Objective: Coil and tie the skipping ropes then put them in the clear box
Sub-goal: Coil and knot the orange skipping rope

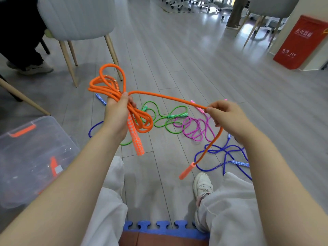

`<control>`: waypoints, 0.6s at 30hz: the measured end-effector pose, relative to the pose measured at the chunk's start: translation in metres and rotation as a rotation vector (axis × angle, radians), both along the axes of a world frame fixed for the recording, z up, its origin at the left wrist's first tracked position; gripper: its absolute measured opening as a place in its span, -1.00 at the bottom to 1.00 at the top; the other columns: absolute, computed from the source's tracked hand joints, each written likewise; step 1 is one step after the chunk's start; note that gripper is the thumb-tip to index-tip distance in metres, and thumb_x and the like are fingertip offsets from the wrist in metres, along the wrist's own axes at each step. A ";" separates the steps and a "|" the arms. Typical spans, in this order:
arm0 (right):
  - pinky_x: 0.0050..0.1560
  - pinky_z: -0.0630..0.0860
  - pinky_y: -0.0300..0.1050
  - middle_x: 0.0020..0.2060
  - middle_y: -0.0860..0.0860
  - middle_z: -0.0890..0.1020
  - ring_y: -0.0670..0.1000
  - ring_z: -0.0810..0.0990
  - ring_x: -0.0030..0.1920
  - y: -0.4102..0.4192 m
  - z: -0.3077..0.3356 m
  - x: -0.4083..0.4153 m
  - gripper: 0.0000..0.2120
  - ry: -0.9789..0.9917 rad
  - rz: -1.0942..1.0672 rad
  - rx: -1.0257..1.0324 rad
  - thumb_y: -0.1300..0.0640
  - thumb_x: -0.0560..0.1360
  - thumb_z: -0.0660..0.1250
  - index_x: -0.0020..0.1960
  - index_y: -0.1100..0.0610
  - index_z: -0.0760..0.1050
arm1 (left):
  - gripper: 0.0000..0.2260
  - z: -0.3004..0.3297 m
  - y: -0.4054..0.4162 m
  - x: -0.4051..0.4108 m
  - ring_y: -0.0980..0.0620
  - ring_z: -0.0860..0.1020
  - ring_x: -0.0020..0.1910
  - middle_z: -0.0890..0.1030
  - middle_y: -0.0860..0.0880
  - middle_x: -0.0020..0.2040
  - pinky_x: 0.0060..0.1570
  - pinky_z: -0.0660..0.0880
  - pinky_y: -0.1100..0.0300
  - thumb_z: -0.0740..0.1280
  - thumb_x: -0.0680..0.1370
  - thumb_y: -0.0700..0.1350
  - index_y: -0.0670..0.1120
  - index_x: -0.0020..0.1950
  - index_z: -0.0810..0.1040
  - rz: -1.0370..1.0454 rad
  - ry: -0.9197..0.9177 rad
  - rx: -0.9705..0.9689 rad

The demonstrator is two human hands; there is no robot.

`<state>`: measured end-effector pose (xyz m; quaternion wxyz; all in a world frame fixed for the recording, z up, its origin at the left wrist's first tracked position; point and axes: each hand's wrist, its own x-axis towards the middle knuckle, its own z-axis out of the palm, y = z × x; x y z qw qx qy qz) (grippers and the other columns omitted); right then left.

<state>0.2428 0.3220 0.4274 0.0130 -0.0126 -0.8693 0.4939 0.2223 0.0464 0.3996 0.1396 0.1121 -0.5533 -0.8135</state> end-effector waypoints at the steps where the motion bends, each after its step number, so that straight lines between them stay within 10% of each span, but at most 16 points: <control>1: -0.24 0.45 -0.06 -0.31 0.11 0.46 0.02 0.41 -0.30 -0.001 0.001 0.001 -0.87 0.003 -0.011 -0.026 0.19 0.55 0.29 -0.16 0.11 0.58 | -0.87 -0.001 0.000 0.000 0.08 0.49 -0.38 0.49 0.03 -0.32 -0.33 0.49 0.16 0.15 0.66 -0.19 -0.07 -0.08 0.37 -0.019 -0.017 0.012; 11: -0.42 0.33 -0.21 -0.39 0.05 0.45 -0.07 0.36 -0.45 -0.054 -0.005 0.011 -0.89 0.065 0.083 -0.216 0.12 0.58 0.32 -0.01 0.09 0.62 | -0.88 -0.006 0.025 0.011 0.07 0.50 -0.33 0.50 -0.01 -0.25 -0.25 0.51 0.21 0.15 0.66 -0.21 -0.16 0.10 0.47 -0.356 -0.084 0.050; 18: -0.03 0.54 0.01 -0.14 0.20 0.66 -0.01 0.54 -0.19 -0.079 -0.015 0.014 -0.77 0.104 0.115 -0.112 0.25 0.58 0.24 0.04 0.03 0.63 | -0.84 -0.009 0.047 0.024 0.04 0.52 -0.28 0.52 -0.04 -0.18 -0.19 0.52 0.17 0.17 0.66 -0.20 -0.20 0.17 0.46 -0.536 -0.123 -0.052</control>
